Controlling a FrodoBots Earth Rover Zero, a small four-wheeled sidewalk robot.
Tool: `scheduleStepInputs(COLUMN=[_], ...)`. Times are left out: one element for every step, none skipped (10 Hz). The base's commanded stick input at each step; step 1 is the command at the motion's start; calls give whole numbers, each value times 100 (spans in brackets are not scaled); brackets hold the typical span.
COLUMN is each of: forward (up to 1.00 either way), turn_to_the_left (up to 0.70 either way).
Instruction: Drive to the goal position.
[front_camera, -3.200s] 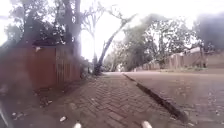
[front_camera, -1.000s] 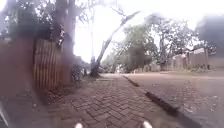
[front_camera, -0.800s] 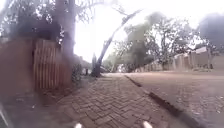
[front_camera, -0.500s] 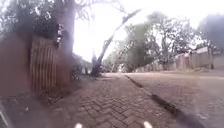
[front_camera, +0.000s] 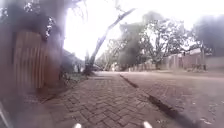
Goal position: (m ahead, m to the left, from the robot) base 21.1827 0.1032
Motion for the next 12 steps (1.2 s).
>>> scheduleStepInputs(forward=[50,50,50,50,50,50,50,50,50,50,50,50], turn_to_the_left=[-17,-42,-50,-50,-50,-50,11,16,20,14,12,12])
